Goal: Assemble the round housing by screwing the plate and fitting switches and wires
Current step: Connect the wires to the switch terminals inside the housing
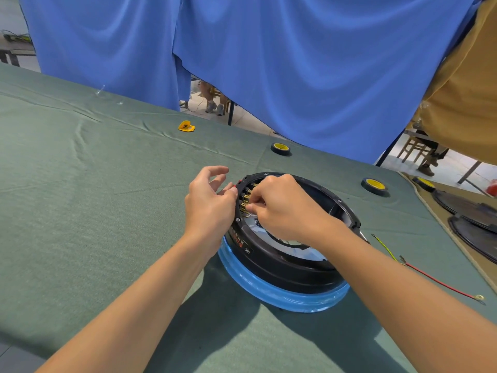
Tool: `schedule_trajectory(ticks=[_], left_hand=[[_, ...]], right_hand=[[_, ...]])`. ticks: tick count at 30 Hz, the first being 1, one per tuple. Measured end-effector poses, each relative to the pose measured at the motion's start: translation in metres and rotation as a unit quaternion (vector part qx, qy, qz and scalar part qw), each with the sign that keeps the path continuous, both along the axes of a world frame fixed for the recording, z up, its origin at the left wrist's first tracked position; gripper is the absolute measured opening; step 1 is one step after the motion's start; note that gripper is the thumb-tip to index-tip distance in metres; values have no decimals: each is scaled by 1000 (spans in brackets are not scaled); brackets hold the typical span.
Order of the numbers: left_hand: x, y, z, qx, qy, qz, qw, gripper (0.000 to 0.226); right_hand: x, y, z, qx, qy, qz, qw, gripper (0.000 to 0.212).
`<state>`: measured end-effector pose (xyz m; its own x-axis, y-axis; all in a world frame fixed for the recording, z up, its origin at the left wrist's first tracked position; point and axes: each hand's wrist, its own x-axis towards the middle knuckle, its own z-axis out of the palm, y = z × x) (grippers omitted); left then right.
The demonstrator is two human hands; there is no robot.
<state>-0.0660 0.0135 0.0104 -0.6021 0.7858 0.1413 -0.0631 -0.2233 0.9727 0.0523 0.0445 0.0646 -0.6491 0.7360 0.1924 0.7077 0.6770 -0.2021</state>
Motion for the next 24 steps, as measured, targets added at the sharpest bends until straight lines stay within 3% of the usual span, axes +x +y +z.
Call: schedule_trajectory(ticks=[4, 11, 14, 16, 18, 21, 24], left_hand=[[0, 1, 0, 2, -3, 4, 1000, 37], [0, 2, 1, 2, -8, 5, 1000, 44], [0, 2, 0, -1, -4, 4, 1000, 42], [1, 1, -1, -1, 19, 7, 1000, 38], [3, 0, -2, -5, 64, 15, 998, 33], [3, -1, -3, -7, 102, 18, 995, 28], [2, 0, -2, -28, 108, 12, 994, 26]], right_hand=[[-7, -2, 5, -6, -21, -25, 999, 13], [-17, -14, 3, 2, -4, -58, 998, 27], [-18, -12, 5, -8, -10, -57, 998, 15], [-15, -10, 6, -18, -11, -45, 999, 12], [-9, -9, 8, -44, -10, -22, 999, 24], [14, -4, 22, -95, 83, -37, 991, 39], [49, 12, 36, -97, 184, -106, 973, 30]])
